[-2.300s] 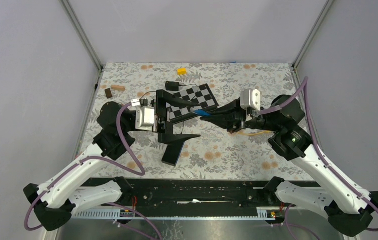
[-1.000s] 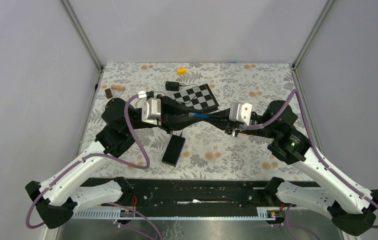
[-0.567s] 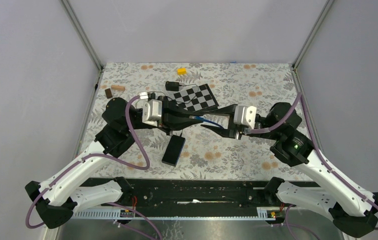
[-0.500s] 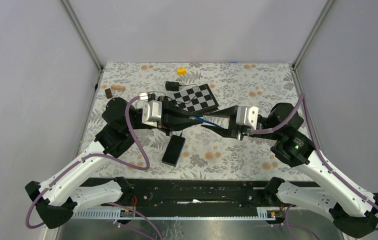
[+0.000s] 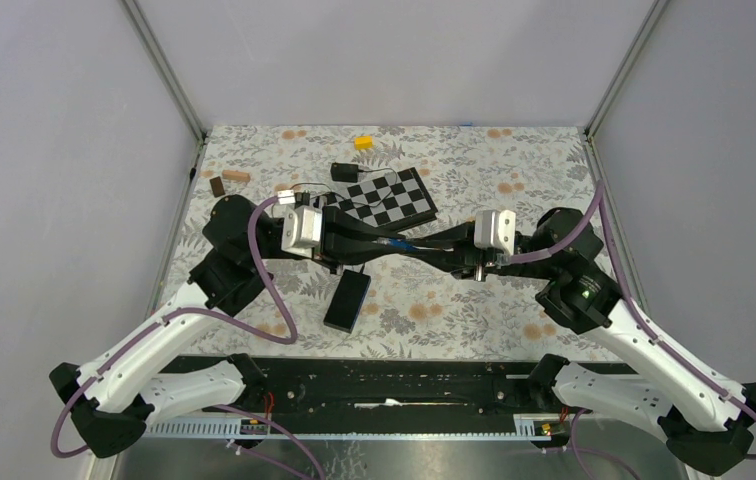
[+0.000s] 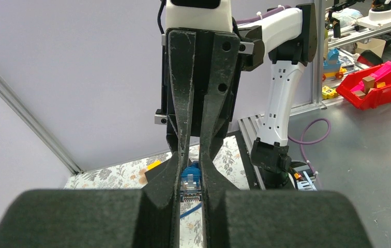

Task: Insert the plug into the switch port
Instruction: Adjust the connector, then insert the connector into the switch port.

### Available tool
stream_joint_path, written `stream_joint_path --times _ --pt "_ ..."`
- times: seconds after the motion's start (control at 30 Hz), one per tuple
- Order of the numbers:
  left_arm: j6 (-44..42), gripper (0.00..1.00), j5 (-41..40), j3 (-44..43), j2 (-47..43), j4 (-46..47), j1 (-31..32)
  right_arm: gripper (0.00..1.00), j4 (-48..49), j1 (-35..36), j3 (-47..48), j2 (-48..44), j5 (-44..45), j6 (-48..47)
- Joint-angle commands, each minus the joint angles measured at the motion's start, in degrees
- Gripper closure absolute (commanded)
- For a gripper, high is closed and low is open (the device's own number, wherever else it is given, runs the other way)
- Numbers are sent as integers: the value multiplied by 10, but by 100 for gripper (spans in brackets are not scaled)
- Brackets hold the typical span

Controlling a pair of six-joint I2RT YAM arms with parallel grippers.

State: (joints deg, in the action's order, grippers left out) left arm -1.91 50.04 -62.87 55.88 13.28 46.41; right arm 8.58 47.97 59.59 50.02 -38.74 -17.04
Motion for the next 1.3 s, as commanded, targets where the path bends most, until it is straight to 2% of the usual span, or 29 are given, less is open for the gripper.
stream_joint_path --times 0.0,0.03,0.1,0.13,0.17,0.3,0.5,0.63,0.73,0.87,0.93,1.1,1.27 --pt "-8 100 5 -14 -9 7 1 93 55 2 -10 -8 -6 25" --pt "2 86 -9 -13 -11 8 1 98 54 2 -13 -9 2 25" --pt "43 28 -72 -6 -16 16 1 100 37 2 -15 -10 29 20" --pt "66 6 -116 -2 -20 18 1 100 23 2 -15 -9 47 14" --pt "85 2 -156 3 -25 20 0 100 10 2 -17 -8 65 6" --pt "139 1 -233 3 -30 -13 -14 100 -44 2 -36 -3 147 -43" --pt "252 1 -262 -67 52 -177 -103 100 -82 3 -64 17 271 -113" --pt "309 1 -315 -27 80 -210 -135 100 -75 3 -110 47 332 -139" --pt "331 1 -376 26 82 -216 -138 100 -25 15 -175 59 363 -133" --pt "354 1 -446 83 84 -231 -144 100 79 66 -269 80 434 -127" --pt "359 1 -466 105 89 -238 -146 100 126 87 -300 97 439 -106" --pt "370 3 -479 156 97 -246 -147 100 204 111 -353 122 395 -12" --pt "387 8 -461 211 92 -260 -147 100 227 157 -369 156 413 29"
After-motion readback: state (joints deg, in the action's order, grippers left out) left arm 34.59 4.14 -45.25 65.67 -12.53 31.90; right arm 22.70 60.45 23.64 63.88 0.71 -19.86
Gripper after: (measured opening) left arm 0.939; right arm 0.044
